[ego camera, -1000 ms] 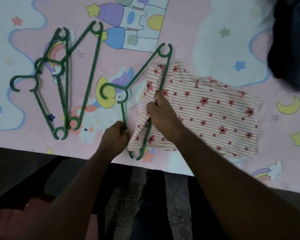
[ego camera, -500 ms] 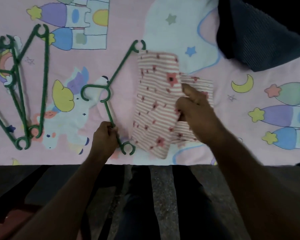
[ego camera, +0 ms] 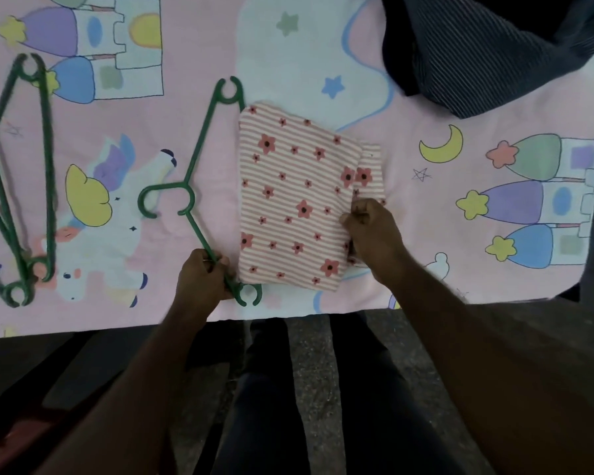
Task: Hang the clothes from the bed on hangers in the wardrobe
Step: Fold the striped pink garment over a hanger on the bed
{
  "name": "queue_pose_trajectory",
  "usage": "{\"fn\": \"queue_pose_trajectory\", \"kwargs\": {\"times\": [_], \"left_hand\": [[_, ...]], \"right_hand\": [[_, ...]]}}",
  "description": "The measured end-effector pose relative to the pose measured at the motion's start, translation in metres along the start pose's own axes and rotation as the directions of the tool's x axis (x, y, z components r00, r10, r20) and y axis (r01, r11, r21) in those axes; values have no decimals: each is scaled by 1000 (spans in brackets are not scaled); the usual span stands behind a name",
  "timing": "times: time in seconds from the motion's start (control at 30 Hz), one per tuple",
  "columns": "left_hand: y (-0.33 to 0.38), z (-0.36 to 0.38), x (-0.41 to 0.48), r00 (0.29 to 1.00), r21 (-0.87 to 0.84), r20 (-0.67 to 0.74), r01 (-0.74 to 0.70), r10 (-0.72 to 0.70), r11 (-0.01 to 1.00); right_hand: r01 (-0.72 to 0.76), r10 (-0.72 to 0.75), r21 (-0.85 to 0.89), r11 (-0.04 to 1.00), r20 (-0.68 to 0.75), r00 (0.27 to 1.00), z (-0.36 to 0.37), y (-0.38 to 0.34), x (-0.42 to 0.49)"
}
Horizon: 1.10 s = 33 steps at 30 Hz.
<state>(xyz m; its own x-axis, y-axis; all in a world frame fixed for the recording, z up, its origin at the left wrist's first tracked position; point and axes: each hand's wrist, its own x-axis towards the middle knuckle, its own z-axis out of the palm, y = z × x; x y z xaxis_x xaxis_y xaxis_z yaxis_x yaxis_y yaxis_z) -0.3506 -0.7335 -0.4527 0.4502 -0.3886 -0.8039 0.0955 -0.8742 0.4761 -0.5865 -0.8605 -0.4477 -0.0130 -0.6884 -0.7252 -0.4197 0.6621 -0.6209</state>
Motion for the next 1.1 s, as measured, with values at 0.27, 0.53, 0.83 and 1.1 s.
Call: {"fn": "queue_pose_trajectory", "kwargs": {"times": [0.27,0.53,0.83,1.1], "left_hand": [[1,13,-14,999,2,37,-24,24,1000],[-3,7,-6,998,110,53,-49,44,993],[-11,4,-8,993,187,57,-109,100,976],[-19,-4,-16,995,169,64,-90,80,982]], "right_hand": [[-18,34,77,997,-215,976,-17,8,-4],[148,-172,-176,973,-131,976,-2,18,-31],[156,-201,-294,943,-128,971,-9,25,-26],[207,-250,-259,944,-147,957,-10,10,5]]}}
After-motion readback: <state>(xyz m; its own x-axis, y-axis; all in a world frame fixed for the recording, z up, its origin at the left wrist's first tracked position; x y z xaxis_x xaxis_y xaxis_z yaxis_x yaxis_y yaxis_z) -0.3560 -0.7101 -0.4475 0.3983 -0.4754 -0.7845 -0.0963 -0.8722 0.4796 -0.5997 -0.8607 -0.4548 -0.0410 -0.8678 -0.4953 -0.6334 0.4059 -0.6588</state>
